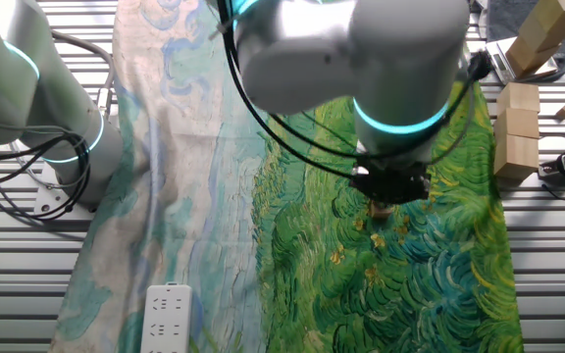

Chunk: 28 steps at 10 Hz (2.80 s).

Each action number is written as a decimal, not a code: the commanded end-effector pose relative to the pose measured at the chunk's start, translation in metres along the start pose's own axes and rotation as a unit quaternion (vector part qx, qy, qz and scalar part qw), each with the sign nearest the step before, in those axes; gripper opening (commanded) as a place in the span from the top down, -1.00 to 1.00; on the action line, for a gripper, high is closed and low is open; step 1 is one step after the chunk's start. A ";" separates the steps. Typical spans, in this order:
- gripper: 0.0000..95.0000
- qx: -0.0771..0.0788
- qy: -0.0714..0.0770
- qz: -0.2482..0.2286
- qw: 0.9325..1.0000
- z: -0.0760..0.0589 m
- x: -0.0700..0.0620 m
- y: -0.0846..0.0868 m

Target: Stack the blocks into a pyramid shape

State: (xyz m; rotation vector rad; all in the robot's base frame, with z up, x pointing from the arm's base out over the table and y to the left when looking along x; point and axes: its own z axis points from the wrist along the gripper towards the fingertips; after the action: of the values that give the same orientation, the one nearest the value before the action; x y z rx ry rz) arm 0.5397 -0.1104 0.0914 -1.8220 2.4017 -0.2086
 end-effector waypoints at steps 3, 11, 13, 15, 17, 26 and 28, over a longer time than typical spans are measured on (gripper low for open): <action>1.00 0.014 -0.007 -0.001 1.000 0.017 0.002 -0.004; 1.00 0.015 -0.012 -0.006 1.000 0.025 -0.003 -0.017; 1.00 0.011 -0.021 0.005 1.000 0.028 -0.003 -0.016; 1.00 0.008 -0.025 0.012 1.000 0.030 -0.005 -0.014; 1.00 0.005 -0.031 0.030 0.999 0.035 -0.008 -0.007; 1.00 0.004 -0.035 0.037 0.999 0.036 -0.016 -0.005; 1.00 0.004 -0.036 0.036 0.999 0.036 -0.016 -0.005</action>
State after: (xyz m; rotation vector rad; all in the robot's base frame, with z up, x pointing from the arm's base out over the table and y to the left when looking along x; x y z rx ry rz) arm 0.5552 -0.0982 0.0572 -1.7047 2.4095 -0.1427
